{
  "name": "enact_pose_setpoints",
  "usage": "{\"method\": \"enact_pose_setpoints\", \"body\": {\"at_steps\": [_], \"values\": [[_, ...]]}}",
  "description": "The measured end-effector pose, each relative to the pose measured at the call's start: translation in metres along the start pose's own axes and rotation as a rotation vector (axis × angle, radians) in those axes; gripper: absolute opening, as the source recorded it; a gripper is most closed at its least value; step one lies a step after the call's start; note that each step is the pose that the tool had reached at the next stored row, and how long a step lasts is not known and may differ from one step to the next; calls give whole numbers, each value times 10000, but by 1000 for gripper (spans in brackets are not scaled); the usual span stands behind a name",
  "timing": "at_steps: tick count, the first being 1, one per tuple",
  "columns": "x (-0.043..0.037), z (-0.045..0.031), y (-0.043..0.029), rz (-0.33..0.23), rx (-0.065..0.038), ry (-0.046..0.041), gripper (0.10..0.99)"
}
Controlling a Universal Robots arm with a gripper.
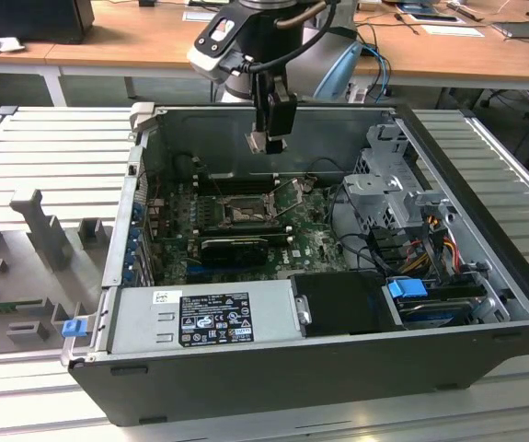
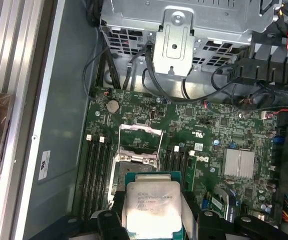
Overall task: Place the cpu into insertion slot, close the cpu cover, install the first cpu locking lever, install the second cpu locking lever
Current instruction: 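Place the cpu into insertion slot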
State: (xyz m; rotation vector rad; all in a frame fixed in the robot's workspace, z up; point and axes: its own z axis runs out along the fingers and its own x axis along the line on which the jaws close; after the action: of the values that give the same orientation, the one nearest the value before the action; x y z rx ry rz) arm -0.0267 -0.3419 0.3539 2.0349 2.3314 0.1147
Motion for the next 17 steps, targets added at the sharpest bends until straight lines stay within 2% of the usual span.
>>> {"method": "enact_pose_setpoints", "body": {"at_steps": [7, 9, 12, 17], "values": [[-1, 46, -4, 2, 5, 1, 525], [1, 73, -6, 34, 39, 4, 525], [0, 111, -9, 550, 41, -43, 525], [0, 133, -11, 746, 49, -58, 525]]}}
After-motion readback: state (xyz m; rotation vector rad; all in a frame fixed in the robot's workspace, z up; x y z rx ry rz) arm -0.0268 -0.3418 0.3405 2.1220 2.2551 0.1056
